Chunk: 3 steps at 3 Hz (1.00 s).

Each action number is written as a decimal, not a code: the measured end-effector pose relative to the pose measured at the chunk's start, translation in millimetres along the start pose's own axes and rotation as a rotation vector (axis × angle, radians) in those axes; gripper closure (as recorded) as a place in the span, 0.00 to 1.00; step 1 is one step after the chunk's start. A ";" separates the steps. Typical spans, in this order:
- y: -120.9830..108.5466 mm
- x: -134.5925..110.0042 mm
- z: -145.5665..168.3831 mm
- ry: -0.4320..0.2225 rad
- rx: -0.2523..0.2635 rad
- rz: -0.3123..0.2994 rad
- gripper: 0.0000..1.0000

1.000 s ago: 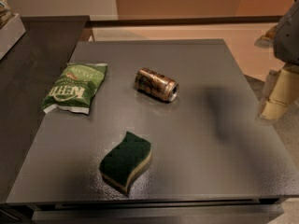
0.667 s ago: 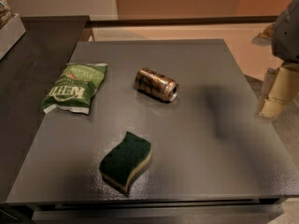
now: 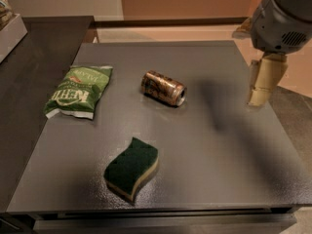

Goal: Place orange can upright

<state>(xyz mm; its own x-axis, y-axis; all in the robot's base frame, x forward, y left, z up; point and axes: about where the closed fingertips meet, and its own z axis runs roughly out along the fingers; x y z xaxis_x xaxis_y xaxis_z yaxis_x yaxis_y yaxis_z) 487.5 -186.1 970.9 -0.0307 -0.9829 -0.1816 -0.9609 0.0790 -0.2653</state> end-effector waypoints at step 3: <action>-55.4 -44.5 48.9 -0.018 -0.038 -0.342 0.00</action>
Offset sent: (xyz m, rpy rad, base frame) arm 0.0752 0.0438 -0.0290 -0.0637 -0.0007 0.2899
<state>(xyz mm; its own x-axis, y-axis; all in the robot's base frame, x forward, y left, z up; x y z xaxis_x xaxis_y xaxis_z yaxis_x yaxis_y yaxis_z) 555.6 -138.6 947.4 0.2996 -0.9483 -0.1050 -0.9243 -0.2612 -0.2785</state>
